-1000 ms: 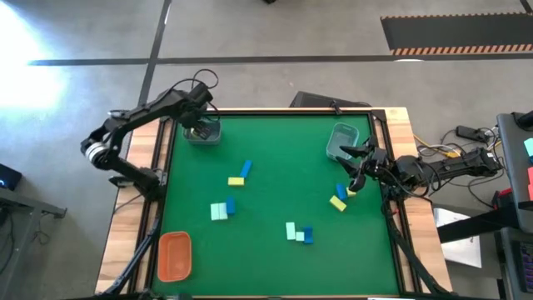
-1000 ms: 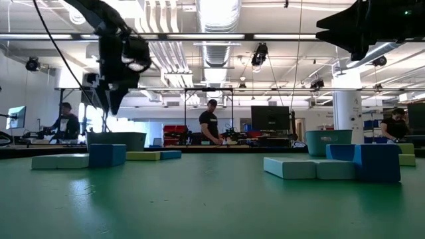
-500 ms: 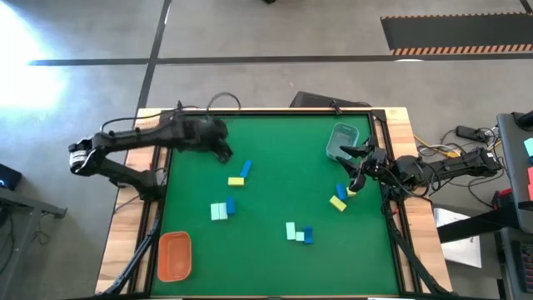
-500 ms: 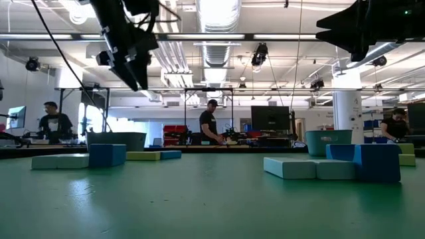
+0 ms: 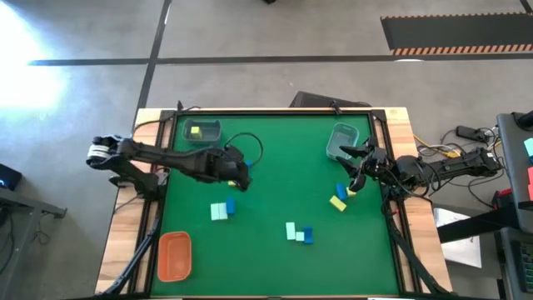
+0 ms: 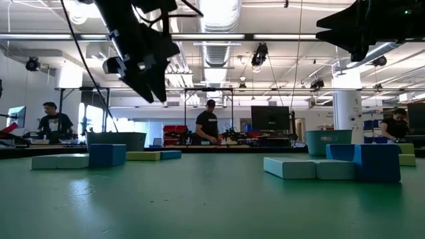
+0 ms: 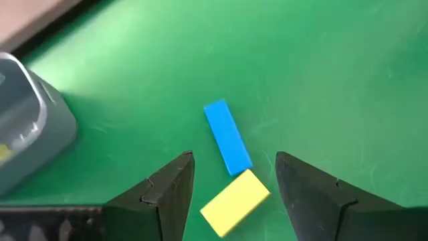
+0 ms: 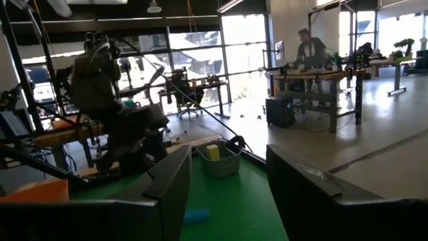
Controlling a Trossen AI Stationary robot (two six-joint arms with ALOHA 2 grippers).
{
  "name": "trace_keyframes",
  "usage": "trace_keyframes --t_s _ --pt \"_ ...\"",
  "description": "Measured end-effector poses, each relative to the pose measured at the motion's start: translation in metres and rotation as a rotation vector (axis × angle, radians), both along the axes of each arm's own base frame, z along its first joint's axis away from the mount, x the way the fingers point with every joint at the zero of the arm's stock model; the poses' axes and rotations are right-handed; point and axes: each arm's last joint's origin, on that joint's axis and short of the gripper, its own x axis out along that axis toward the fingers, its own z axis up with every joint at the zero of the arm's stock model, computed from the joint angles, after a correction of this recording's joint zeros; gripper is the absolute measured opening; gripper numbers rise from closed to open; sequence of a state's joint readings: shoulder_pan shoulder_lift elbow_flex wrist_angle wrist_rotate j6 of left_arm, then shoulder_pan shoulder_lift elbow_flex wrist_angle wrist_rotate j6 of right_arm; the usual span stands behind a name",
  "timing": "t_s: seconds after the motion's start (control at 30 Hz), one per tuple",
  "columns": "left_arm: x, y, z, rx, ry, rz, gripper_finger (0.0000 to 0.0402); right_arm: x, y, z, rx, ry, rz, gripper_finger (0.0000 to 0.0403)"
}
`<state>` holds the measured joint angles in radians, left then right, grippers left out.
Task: Sort & place blocks by color
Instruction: Put the blue block into the light blue bin
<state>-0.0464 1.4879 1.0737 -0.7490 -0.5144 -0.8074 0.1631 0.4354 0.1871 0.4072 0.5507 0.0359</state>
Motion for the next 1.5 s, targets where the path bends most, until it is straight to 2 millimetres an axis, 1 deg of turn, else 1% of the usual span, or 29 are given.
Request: trace_keyframes --t_s 0.23,0.37,0.6,0.9,1.17,1.3,1.5 --pt "0.018 -0.003 -0.034 -0.027 0.043 0.074 0.0193 0.001 0.0 -0.002 0.004 0.013 0.0 0.018" --pt "0.026 -0.003 -0.048 -0.034 0.054 0.097 0.0193 0.001 0.0 -0.002 0.006 0.011 0.001 0.018" --pt "0.038 0.007 -0.064 -0.036 0.03 0.13 0.0193 0.001 0.0 -0.002 0.003 0.013 0.0 0.018" --pt "0.044 0.018 -0.088 -0.033 0.089 0.163 0.0193 0.001 0.0 -0.002 0.003 0.018 0.0 0.018" --pt "0.046 0.024 -0.094 -0.033 0.098 0.183 0.0192 0.001 0.0 -0.002 0.003 0.018 0.0 0.018" --pt "0.043 0.025 -0.098 -0.031 0.099 0.183 0.0169 0.001 0.0 -0.002 0.005 0.017 0.0 0.018" --pt "0.04 0.024 -0.105 -0.037 0.075 0.18 0.0095 0.001 0.0 -0.002 0.004 0.017 0.0 0.018"
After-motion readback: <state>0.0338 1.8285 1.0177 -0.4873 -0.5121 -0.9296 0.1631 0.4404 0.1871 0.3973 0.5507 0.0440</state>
